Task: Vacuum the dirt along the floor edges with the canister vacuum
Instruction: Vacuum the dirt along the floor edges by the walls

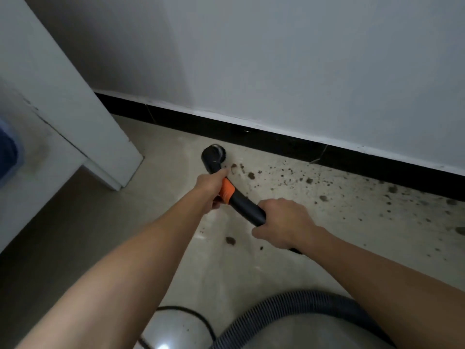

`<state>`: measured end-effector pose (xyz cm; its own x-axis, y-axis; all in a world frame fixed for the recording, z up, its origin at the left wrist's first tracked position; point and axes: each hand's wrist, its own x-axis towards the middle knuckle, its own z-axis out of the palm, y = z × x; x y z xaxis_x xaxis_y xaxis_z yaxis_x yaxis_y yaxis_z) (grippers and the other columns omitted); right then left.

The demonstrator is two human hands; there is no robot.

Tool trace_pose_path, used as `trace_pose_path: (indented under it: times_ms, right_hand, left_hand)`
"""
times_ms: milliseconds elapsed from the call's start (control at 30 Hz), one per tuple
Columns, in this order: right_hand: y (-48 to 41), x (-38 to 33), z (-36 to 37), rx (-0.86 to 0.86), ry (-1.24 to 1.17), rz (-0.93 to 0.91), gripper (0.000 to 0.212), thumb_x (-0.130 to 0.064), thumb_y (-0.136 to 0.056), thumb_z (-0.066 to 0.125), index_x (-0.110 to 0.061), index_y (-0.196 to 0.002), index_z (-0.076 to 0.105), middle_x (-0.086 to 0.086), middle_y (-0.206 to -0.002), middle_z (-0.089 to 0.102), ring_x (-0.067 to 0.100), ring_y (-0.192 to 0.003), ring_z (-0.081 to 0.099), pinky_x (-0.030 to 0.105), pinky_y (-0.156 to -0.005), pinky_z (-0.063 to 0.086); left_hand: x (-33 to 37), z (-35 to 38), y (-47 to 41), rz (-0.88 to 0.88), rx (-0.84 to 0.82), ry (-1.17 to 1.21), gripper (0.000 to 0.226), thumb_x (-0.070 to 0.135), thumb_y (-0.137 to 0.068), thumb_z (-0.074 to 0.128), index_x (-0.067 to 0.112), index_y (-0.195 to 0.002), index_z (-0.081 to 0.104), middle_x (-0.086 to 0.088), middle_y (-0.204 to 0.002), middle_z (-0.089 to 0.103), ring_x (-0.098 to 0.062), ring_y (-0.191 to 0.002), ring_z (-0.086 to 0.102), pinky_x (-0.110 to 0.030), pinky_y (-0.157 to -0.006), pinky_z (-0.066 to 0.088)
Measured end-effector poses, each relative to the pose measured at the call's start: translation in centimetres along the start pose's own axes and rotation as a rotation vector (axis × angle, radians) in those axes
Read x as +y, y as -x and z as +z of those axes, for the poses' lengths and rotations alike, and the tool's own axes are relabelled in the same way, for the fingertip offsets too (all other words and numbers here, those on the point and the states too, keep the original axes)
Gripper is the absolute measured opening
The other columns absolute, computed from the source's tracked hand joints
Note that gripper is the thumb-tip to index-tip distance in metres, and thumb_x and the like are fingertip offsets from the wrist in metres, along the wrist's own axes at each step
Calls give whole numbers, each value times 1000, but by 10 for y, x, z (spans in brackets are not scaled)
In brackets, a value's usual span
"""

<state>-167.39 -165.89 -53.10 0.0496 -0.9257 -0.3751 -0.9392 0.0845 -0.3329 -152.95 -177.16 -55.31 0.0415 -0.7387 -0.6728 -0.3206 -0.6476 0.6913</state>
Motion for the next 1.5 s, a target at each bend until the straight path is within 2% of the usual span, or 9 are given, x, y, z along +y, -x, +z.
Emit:
trace_pose_path:
  times_ms: [200, 333, 467, 600, 833, 967, 1133, 1333, 1500]
  right_hand:
    - [69, -19, 38, -132, 107, -209, 24, -40, -78, 62, -27, -95, 52, -6, -80, 50, 17, -72, 51, 28, -57, 36]
    - [111, -2, 51, -198, 180, -286, 22, -40, -79, 61, -27, -89, 46, -8, -74, 45, 18, -72, 49, 27, -53, 31]
    - [147, 26, 47, -226, 257, -316, 28, -44, -79, 60, -28, -101, 55, -4, -84, 52, 18, -73, 49, 31, -64, 39]
    - [172, 56, 43, -232, 308, -306, 32, -44, -77, 58, -30, -107, 57, -6, -83, 51, 18, -72, 48, 31, -63, 37]
    - [179, 84, 32, -232, 294, -208, 22, -47, -77, 58, -33, -93, 51, -8, -79, 50, 16, -72, 50, 30, -58, 34]
    - [158, 85, 25, -206, 252, -175, 25, -46, -77, 61, -30, -96, 56, -11, -75, 51, 14, -72, 53, 24, -54, 33]
    - [123, 87, 16, -157, 208, -105, 26, -45, -74, 64, -30, -95, 57, -7, -81, 58, 15, -74, 57, 27, -57, 37]
    - [82, 99, 4, -108, 146, -10, 23, -44, -76, 65, -30, -90, 53, -7, -78, 58, 12, -69, 55, 26, -56, 34]
    - [54, 109, -8, -89, 116, 52, 23, -43, -78, 66, -29, -92, 54, -5, -79, 58, 11, -69, 55, 25, -56, 36]
  left_hand:
    - [-88, -46, 73, -144, -15, -59, 34, 43, -93, 55, 8, -96, 54, -11, -72, 59, -22, -55, 56, -26, -53, 39]
    - [-137, -32, 115, -194, -36, 67, 34, 42, -94, 55, 9, -88, 49, -9, -60, 55, -20, -43, 51, -22, -41, 34]
    - [-166, 0, 150, -223, -46, 153, 34, 41, -95, 55, 8, -91, 49, -8, -55, 53, -19, -40, 48, -20, -38, 32]
    - [-181, 33, 167, -246, -82, 177, 38, 44, -94, 55, 7, -97, 51, -7, -52, 56, -18, -37, 49, -19, -36, 34]
    - [-158, 71, 158, -217, -134, 152, 36, 43, -94, 55, 7, -99, 51, -7, -55, 55, -16, -34, 49, -19, -36, 34]
    - [-136, 73, 136, -191, -145, 147, 36, 43, -94, 56, 8, -96, 50, -8, -57, 54, -16, -37, 47, -20, -39, 35]
    - [-101, 77, 98, -155, -154, 126, 37, 44, -93, 57, 8, -98, 47, -9, -60, 52, -17, -37, 46, -19, -37, 36]
    - [-58, 91, 52, -113, -186, 109, 37, 42, -91, 61, 9, -105, 49, -10, -72, 55, -17, -46, 47, -25, -43, 41]
    - [-27, 106, 22, -84, -195, 82, 35, 41, -91, 62, 11, -103, 49, -9, -74, 53, -17, -48, 47, -24, -43, 41]
